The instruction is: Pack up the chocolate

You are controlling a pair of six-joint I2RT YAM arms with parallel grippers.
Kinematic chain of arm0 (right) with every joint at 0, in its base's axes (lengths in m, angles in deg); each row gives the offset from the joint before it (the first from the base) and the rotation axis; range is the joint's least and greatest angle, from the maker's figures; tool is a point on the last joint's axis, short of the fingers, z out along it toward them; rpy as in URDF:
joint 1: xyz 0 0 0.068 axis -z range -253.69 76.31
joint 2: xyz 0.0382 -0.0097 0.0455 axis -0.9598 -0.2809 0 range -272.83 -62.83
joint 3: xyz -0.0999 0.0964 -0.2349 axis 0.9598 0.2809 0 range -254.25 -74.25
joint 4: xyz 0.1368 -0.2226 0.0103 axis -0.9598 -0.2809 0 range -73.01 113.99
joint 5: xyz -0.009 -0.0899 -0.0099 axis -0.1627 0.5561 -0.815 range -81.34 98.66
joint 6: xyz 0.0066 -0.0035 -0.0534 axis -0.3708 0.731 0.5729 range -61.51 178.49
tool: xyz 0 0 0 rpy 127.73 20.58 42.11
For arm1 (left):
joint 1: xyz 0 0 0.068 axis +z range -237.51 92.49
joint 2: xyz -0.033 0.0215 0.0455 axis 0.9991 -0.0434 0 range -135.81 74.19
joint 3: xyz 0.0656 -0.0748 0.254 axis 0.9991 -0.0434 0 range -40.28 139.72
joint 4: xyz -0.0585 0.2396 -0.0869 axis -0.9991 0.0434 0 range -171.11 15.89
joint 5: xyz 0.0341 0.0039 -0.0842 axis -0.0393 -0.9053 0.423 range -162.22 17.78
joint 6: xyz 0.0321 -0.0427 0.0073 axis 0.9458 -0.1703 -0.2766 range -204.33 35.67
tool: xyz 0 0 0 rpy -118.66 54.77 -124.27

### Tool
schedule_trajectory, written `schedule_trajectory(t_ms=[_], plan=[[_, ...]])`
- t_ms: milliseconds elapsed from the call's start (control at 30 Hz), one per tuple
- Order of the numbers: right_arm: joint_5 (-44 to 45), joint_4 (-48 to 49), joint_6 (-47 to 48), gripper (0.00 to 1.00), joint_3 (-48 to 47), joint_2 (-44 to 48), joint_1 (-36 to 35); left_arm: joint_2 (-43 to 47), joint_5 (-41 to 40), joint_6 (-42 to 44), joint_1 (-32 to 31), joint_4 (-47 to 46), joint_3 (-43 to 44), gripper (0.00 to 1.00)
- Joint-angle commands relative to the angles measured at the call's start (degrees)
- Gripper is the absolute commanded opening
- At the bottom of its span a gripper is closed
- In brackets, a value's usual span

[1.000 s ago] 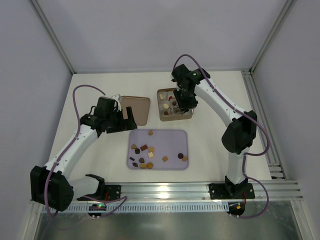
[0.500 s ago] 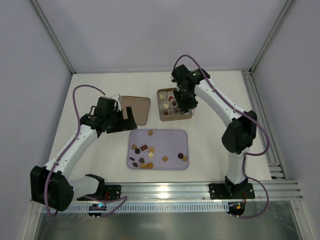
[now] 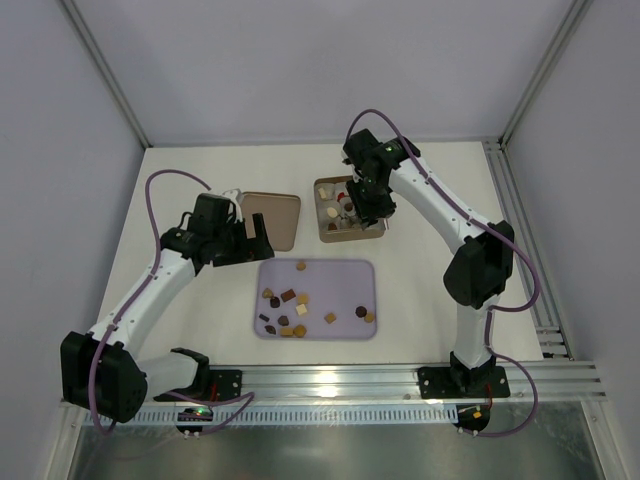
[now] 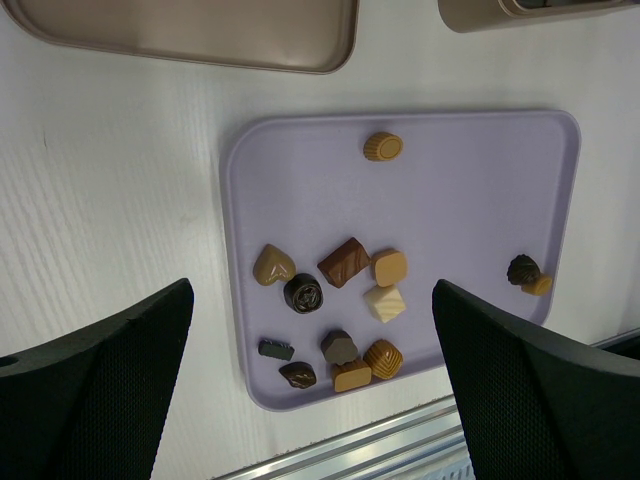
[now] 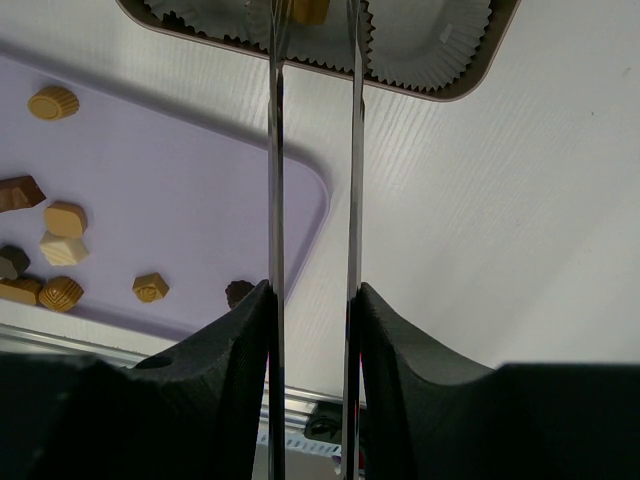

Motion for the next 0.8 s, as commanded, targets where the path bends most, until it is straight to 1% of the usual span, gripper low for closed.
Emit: schedule_trajectory(t_ms=[0, 467, 767], plan=[[-0.3, 0.9, 0.8, 0.41, -0.5, 3.7, 0.3, 0.6, -0.3, 0.2, -0.1, -0.6, 0.7, 1.00], [0.7, -0.2, 0.0, 0.41, -4.3, 5.3, 0.3, 1.1, -0.5, 0.2, -0.1, -0.6, 0.6, 1.00], [0.2, -1.9, -0.8, 0.41, -4.5, 9.5, -0.3, 1.3, -0.8, 0.2, -0.1, -0.5, 0.8, 1.00]])
